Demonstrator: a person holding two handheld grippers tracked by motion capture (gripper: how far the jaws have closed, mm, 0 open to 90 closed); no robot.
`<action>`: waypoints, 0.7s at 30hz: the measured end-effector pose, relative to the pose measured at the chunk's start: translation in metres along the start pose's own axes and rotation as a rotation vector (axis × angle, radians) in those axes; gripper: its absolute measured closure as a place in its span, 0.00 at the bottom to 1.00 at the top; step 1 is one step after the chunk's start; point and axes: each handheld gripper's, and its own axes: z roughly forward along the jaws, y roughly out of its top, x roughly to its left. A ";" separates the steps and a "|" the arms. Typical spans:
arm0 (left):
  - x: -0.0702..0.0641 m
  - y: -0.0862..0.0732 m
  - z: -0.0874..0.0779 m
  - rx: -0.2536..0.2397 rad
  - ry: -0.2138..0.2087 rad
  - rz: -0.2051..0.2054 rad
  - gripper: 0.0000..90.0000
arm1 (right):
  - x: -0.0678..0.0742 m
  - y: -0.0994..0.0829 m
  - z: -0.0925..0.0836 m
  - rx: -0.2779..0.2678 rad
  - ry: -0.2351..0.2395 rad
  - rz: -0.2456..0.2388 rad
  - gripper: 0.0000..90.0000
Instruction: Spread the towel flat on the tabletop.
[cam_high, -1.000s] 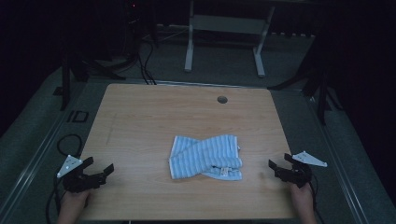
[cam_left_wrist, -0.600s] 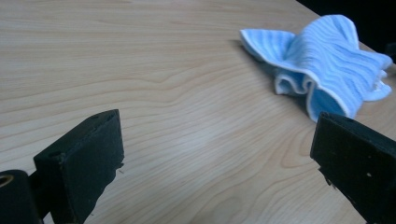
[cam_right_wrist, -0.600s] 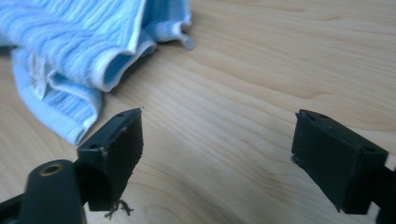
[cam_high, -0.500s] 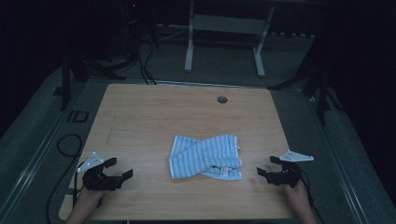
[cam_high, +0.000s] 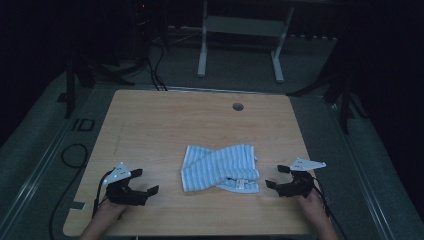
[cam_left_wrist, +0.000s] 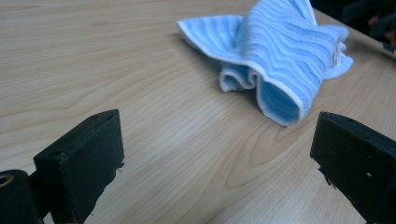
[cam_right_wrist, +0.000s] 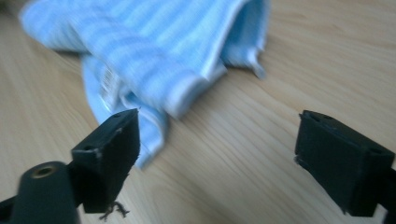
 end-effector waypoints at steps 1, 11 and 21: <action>-0.003 0.002 0.004 0.006 -0.010 0.007 0.04 | 0.002 0.004 0.001 -0.007 0.002 -0.011 0.14; -0.033 0.020 0.044 0.129 -0.058 0.136 0.09 | 0.017 0.030 0.018 0.004 0.094 -0.064 0.14; -0.065 0.033 0.072 0.203 -0.075 0.293 0.26 | 0.034 0.044 0.033 0.043 0.110 -0.174 0.40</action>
